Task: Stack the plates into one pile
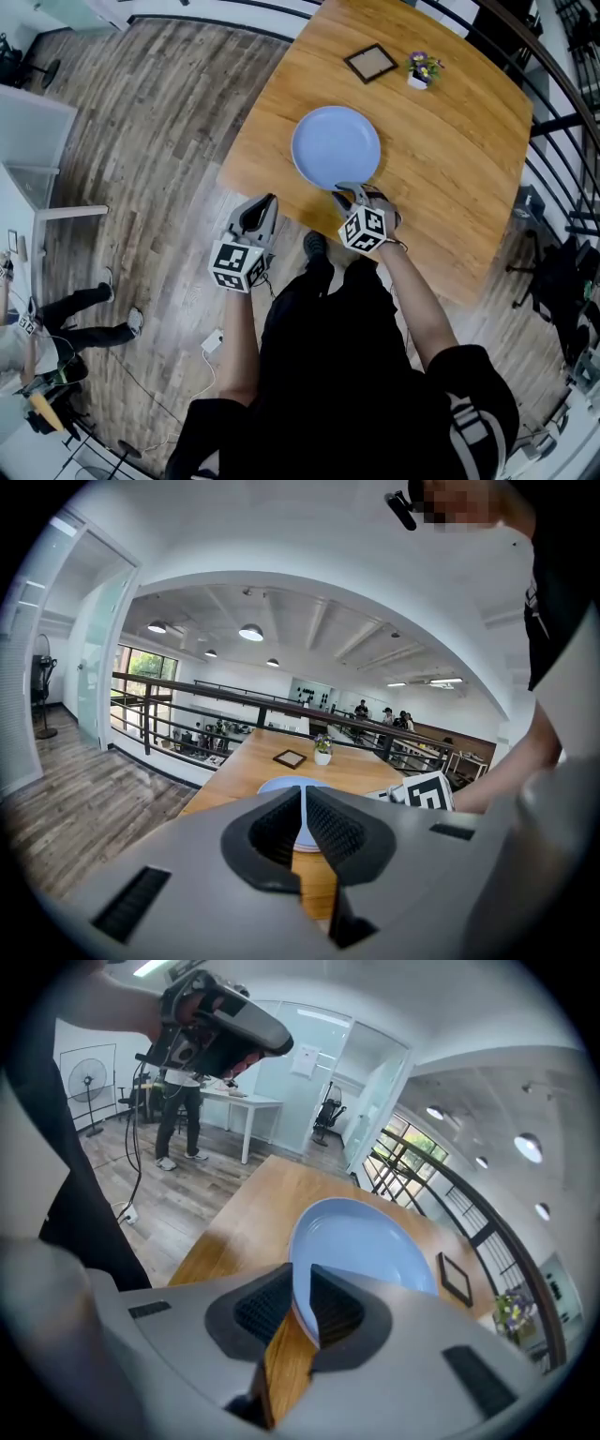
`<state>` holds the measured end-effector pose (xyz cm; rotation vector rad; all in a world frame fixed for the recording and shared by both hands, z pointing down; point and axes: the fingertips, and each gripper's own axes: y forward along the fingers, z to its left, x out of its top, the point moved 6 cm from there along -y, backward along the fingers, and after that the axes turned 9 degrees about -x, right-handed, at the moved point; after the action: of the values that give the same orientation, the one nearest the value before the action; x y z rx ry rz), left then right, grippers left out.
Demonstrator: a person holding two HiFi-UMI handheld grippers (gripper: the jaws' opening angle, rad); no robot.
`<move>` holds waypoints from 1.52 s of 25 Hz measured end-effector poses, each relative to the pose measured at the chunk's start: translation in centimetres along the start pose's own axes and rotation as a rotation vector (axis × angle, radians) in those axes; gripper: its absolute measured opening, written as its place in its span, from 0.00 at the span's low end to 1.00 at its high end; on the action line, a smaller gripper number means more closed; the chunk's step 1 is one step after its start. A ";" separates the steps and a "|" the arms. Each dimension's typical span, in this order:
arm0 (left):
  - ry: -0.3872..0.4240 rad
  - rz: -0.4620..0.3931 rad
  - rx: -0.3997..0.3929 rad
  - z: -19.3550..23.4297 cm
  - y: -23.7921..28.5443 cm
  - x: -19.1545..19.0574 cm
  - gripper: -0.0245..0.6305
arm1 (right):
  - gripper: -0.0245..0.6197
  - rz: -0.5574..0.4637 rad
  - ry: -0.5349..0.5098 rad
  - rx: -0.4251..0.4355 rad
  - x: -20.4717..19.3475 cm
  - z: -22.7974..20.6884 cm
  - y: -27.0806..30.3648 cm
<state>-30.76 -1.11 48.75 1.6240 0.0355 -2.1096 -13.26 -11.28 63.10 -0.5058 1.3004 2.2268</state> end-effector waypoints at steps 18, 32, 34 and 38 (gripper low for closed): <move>0.028 0.007 -0.018 -2.8 1.5 -0.1 0.09 | 0.05 -0.160 0.390 -0.023 -2.6 -4.1 -6.7; 0.054 0.023 0.029 -5.6 1.2 0.5 0.09 | 0.05 -0.231 0.377 0.013 -3.0 -5.9 -8.8; 0.050 0.028 0.037 -6.1 1.1 0.5 0.09 | 0.05 -0.239 0.375 0.021 -3.0 -5.9 -9.0; 0.053 0.041 0.056 -7.3 1.0 0.2 0.09 | 0.05 -0.256 0.375 0.034 -3.1 -6.3 -9.5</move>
<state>-23.80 0.13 46.66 1.6979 -0.0399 -2.0536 -4.70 -13.63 55.29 -1.0536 1.3597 1.9542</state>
